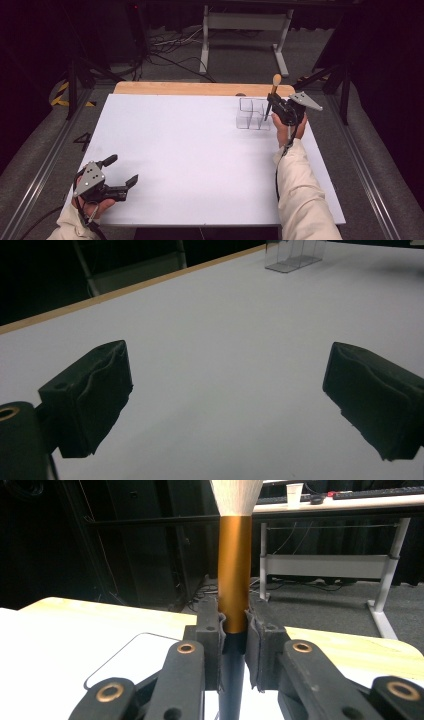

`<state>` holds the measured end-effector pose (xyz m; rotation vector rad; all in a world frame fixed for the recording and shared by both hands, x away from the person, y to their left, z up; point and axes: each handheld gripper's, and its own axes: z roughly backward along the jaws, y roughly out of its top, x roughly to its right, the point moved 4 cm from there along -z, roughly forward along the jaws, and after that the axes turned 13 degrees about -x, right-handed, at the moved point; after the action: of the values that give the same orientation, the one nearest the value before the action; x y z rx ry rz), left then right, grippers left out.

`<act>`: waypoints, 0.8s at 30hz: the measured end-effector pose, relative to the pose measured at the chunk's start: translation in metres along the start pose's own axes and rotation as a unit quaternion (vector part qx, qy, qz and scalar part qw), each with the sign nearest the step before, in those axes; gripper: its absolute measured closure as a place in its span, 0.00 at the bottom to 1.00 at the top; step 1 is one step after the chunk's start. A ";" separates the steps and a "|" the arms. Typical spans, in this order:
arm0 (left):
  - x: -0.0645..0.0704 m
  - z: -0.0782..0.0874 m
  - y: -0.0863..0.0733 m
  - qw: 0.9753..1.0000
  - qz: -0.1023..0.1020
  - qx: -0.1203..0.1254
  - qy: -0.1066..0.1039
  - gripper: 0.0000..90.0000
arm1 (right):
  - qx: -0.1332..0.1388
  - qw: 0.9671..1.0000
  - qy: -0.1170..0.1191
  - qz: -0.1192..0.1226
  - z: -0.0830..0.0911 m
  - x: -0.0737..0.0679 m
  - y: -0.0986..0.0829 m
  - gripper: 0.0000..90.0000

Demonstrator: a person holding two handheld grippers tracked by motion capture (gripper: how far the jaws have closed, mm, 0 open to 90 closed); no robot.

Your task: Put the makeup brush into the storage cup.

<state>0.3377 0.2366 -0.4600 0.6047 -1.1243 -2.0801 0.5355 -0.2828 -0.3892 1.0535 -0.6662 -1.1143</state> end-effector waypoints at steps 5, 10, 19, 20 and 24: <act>0.000 0.001 0.000 1.000 0.001 0.000 -0.001 0.07 | -0.003 1.000 -0.002 0.002 0.000 -0.001 0.001 0.87; -0.001 0.001 0.000 1.000 0.002 0.004 0.000 0.08 | -0.009 1.000 -0.003 0.010 -0.002 -0.002 0.001 0.87; -0.001 0.003 0.001 1.000 0.001 0.009 0.000 0.07 | -0.004 1.000 -0.006 0.009 -0.002 -0.005 0.002 0.80; -0.001 0.003 0.001 1.000 0.002 0.008 0.000 0.07 | -0.003 1.000 -0.003 0.008 -0.002 -0.005 0.002 0.79; -0.001 0.002 0.001 1.000 0.001 0.007 -0.001 0.07 | 0.000 1.000 -0.003 0.014 0.001 -0.007 0.004 0.74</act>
<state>0.3367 0.2382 -0.4583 0.6080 -1.1413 -2.0721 0.5340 -0.2758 -0.3847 1.0381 -0.6833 -1.0932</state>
